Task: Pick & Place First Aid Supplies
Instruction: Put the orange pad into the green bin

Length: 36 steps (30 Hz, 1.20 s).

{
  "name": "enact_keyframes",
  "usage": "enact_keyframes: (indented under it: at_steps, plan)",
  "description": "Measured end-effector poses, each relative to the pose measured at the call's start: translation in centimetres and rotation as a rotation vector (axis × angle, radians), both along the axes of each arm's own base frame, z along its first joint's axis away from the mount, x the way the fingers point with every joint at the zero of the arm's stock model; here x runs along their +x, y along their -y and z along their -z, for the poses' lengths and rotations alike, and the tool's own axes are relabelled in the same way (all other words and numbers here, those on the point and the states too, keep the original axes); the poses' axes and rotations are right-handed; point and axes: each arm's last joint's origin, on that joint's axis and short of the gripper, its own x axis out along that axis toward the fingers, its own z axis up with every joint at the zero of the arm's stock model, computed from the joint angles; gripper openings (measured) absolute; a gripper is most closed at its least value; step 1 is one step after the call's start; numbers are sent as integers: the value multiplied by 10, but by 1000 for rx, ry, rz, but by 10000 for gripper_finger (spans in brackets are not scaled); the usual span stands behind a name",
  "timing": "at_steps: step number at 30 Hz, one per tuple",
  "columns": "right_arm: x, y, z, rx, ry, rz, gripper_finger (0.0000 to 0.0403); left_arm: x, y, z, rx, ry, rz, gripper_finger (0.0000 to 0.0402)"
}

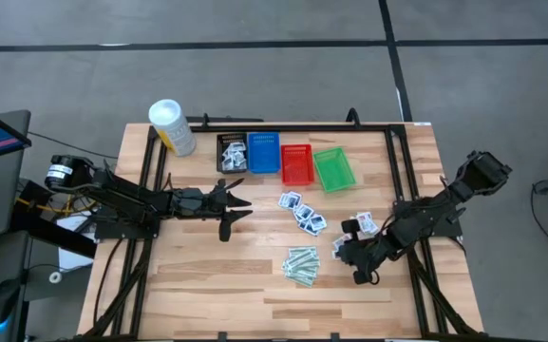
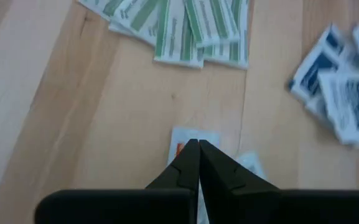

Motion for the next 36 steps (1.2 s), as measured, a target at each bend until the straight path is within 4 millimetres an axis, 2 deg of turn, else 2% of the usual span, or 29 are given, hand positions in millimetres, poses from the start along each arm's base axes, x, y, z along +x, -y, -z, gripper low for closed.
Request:
enact_keyframes:
  at_steps: [8,29,36]
  plan:
    - [-3,1,0,84,-44,169,2,0,0,0,0,0,1,116]
    - [-3,-1,0,150,-90,133,2,0,0,0,-1,0,1,116]
    - [1,6,0,160,-72,228,37,0,0,0,0,0,0,116]
